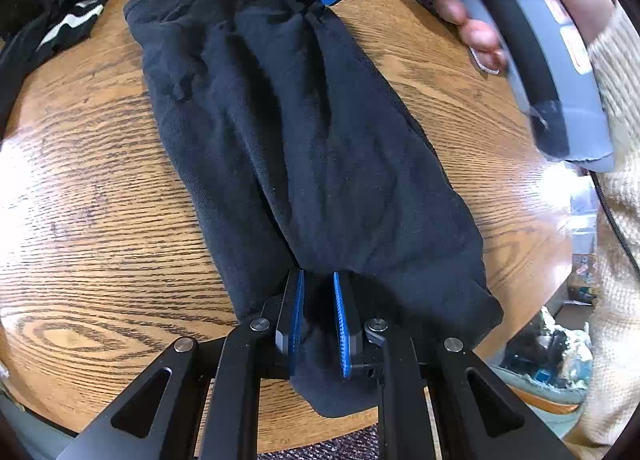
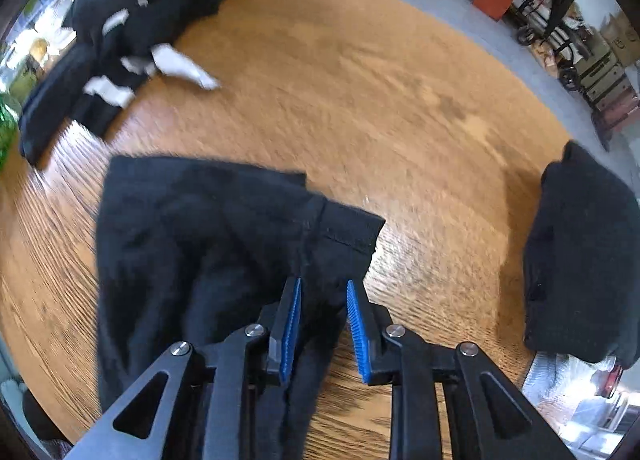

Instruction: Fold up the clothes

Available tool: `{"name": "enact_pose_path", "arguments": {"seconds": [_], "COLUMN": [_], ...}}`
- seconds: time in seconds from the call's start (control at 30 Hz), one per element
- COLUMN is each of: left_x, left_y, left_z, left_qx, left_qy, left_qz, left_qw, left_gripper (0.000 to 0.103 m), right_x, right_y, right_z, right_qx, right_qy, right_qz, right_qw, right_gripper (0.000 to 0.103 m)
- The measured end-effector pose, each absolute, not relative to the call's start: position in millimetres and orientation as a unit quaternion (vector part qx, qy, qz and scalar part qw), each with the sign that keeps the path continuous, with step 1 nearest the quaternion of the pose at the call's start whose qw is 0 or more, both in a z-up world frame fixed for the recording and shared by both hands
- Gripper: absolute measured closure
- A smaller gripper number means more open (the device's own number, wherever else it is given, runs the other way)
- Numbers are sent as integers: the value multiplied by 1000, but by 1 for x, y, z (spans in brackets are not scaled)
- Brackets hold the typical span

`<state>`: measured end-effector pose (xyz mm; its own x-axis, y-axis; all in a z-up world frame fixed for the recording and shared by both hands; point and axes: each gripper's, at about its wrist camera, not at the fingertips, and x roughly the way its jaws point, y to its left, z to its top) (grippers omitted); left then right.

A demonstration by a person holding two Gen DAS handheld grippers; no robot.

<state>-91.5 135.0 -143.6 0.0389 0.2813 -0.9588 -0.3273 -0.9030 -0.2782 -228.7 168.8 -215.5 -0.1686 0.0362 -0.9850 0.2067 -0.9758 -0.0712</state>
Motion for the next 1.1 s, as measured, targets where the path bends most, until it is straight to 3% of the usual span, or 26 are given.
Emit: {"name": "enact_pose_path", "arguments": {"seconds": [0.33,0.53,0.73,0.97,1.1], "left_x": [-70,-66,-51,-10,11], "left_y": [148,150,131,113,92], "left_z": [-142,-143,-129,-128,-118], "left_qx": [-685,-674,-648,-653,-631], "left_qy": [24,30,-19,-55,-134], "left_qz": [695,709,728,721,729], "left_qw": [215,203,222,224,228], "left_gripper": [87,87,86,71,62], "right_x": [-186,-162,-91,13,48], "right_y": [174,156,165,172,178], "right_z": [-186,-206,-161,-129,-166], "right_qx": [614,623,568,514,546], "right_qy": [61,101,120,40,34], "right_qz": [-770,-765,-805,-819,-813], "right_qw": [162,126,126,249,199], "right_gripper": [71,71,65,58,54]}}
